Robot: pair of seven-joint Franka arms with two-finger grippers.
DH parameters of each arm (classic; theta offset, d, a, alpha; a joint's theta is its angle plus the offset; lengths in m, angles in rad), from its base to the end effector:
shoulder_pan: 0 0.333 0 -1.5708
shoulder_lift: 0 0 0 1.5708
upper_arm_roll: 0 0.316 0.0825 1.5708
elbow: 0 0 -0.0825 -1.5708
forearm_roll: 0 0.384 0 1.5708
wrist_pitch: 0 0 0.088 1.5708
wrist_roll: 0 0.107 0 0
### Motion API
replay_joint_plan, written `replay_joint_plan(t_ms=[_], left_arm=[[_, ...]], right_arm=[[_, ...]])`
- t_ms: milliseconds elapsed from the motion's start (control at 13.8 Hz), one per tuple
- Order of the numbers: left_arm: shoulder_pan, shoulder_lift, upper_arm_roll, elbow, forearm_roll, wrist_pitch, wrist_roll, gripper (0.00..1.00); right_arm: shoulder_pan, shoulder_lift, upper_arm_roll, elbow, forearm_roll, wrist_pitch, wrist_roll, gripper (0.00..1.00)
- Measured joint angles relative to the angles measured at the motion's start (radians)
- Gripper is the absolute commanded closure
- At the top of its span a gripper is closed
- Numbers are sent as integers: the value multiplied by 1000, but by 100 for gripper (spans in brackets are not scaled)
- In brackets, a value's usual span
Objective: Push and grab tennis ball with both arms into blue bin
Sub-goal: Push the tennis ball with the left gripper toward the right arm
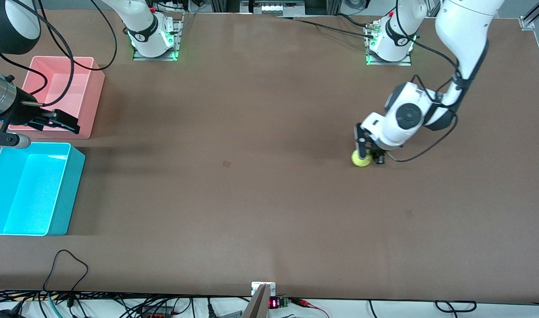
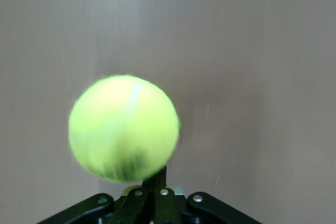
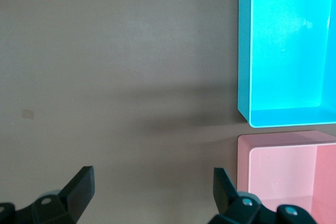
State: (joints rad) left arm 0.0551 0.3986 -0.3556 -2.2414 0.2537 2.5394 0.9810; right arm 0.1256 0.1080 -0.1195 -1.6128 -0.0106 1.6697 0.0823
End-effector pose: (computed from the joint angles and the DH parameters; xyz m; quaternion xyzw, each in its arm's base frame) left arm 0.5094 -0.1665 0.1935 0.7398 -0.6721 -0.0295 0.0106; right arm 0.5903 0.0058 0.5516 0.9989 -0.0372 -0.0246 0.0128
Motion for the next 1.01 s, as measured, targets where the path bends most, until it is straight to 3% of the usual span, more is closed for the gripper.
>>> replay_joint_plan(t_ms=[433, 1011], left_arm=[[9, -14, -23, 17, 0, -12, -36, 100], [166, -126, -19, 151, 0, -303, 81, 100]], right_arm=[[1, 0, 0, 0, 0, 0, 0, 0], [5, 0, 1, 0, 0, 0, 0, 0]])
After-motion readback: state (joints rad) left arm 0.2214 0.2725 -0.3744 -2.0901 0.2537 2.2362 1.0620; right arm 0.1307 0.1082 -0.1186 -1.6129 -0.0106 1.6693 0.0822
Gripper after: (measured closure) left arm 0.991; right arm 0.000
